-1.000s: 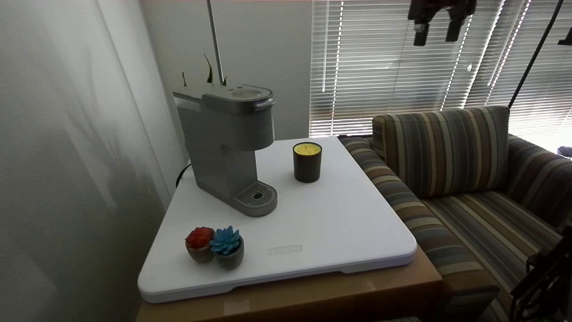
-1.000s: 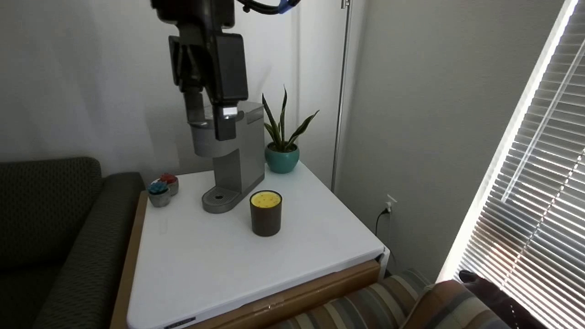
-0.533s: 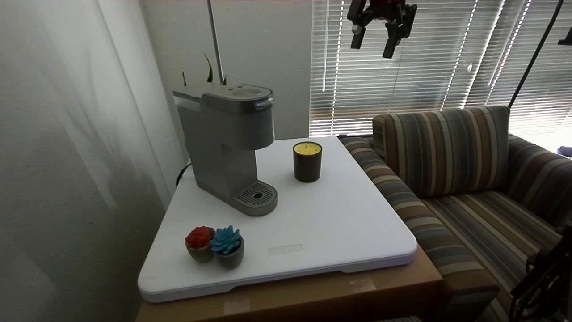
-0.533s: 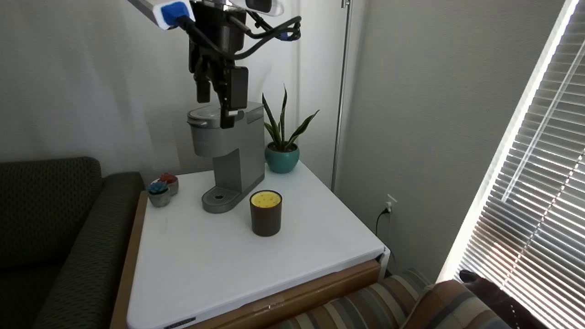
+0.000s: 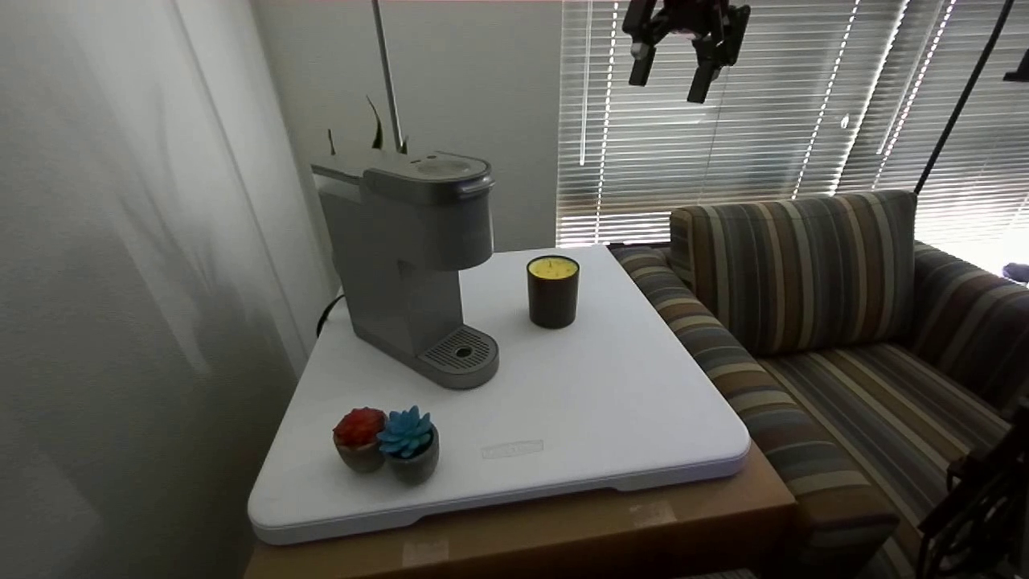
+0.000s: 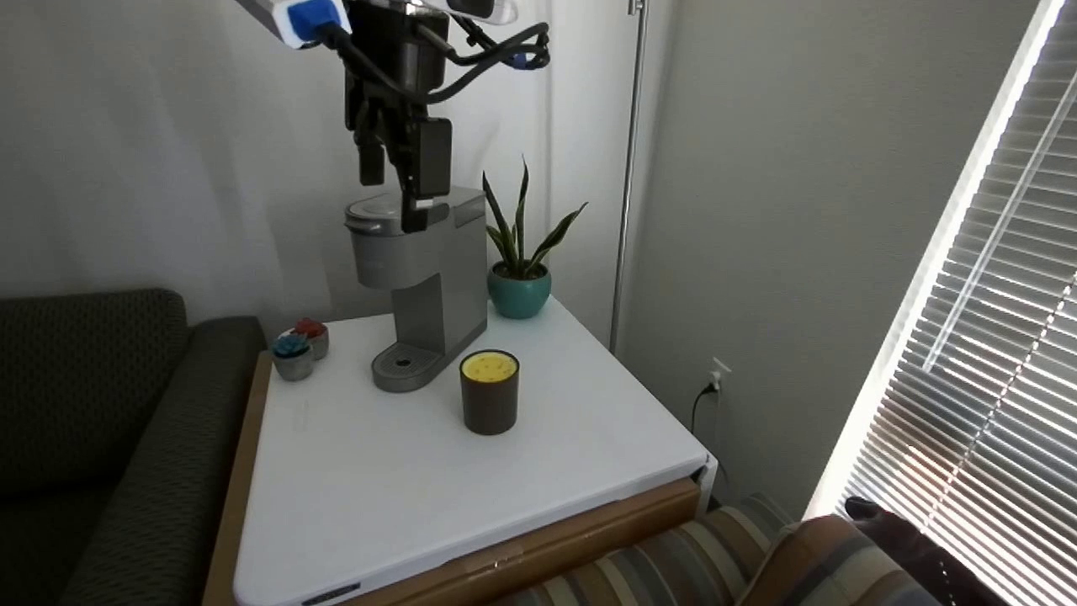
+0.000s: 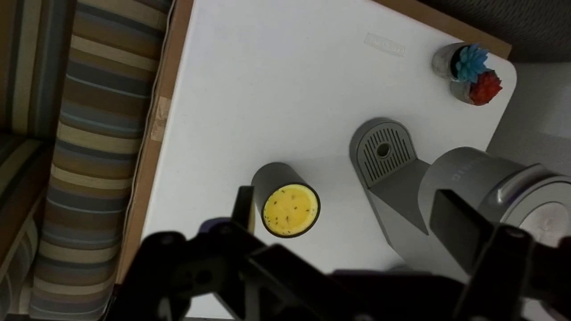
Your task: Open the top of the coffee maker
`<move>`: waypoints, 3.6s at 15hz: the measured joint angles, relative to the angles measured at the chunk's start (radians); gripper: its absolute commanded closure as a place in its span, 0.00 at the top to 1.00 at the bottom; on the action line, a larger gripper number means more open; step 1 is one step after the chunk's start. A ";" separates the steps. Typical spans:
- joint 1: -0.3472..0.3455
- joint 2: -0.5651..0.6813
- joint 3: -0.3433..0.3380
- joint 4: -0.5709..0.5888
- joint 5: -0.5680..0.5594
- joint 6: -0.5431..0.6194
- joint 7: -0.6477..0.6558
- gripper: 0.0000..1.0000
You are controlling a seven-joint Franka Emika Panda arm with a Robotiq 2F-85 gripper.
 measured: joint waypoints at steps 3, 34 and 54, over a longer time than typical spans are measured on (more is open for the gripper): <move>0.032 0.003 0.018 -0.013 0.001 0.026 0.097 1.00; 0.254 0.252 0.065 -0.056 -0.071 0.612 0.569 0.57; 0.403 0.250 -0.092 -0.054 -0.400 0.772 1.076 0.00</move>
